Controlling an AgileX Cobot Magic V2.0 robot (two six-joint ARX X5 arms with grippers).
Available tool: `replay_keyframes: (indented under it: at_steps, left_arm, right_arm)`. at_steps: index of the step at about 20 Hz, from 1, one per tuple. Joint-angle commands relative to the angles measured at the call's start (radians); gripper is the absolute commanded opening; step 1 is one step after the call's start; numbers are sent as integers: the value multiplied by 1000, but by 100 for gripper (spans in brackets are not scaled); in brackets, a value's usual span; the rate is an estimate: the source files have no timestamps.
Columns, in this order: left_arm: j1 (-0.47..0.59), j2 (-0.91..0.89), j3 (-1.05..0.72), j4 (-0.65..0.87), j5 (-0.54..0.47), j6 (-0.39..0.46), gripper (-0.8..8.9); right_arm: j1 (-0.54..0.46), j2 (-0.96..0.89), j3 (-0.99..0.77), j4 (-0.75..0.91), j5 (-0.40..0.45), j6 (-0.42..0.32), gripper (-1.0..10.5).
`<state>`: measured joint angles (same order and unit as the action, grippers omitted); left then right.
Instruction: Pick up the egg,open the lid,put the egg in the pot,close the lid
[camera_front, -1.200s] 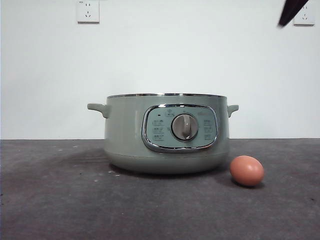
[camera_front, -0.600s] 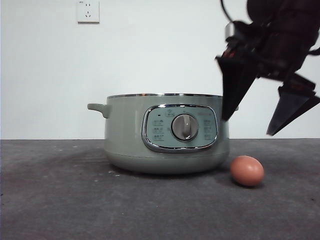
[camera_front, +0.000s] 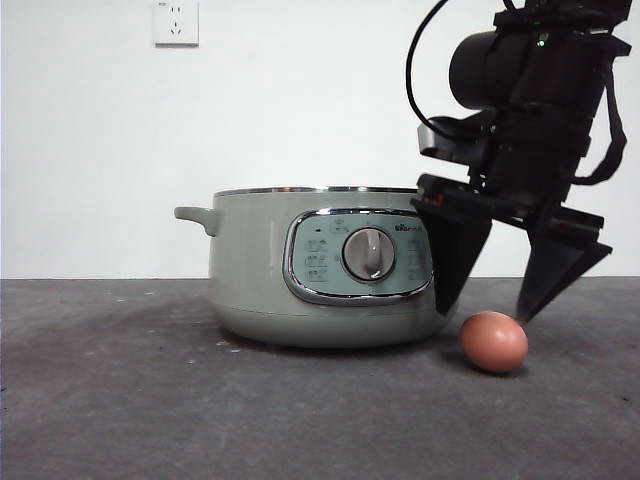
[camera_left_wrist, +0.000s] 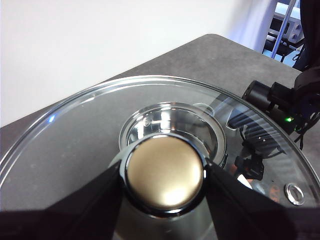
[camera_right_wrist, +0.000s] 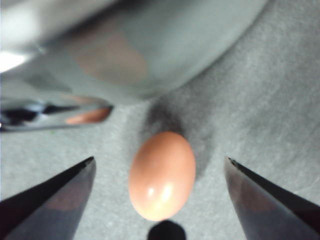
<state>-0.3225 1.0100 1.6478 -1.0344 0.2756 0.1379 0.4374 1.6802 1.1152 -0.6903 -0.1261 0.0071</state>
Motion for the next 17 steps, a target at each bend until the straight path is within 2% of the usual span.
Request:
replay_keyframes:
  at_steps: [1,5,7,10,12,14,17]
  left_arm:
    - [3,-15,18,49,8,5,-8]
    - [3,-15,18,57,8,5,-8]
    - [3,-13,18,55,8,5,-8]
    - [3,-12,18,55,8,5,-8]
    - [3,-12,18,55,8,5,-8]
    - [3,-11,18,55,8,5,-8]
    - [3,-8,18,56,8,5,-8]
  right_arm:
    - [2,19,-60,35,6,16,432]
    - [2,19,-98,83,8,20,411]
    - [2,19,-98,97,8,21,277]
    - [2,19,-98,115,7,46,266]
    - [2,18,-98,111,7,45,88]
    - [2,17,-98,109,6,45,-16]
    - [2,-9,-97,69,2,45,-12]
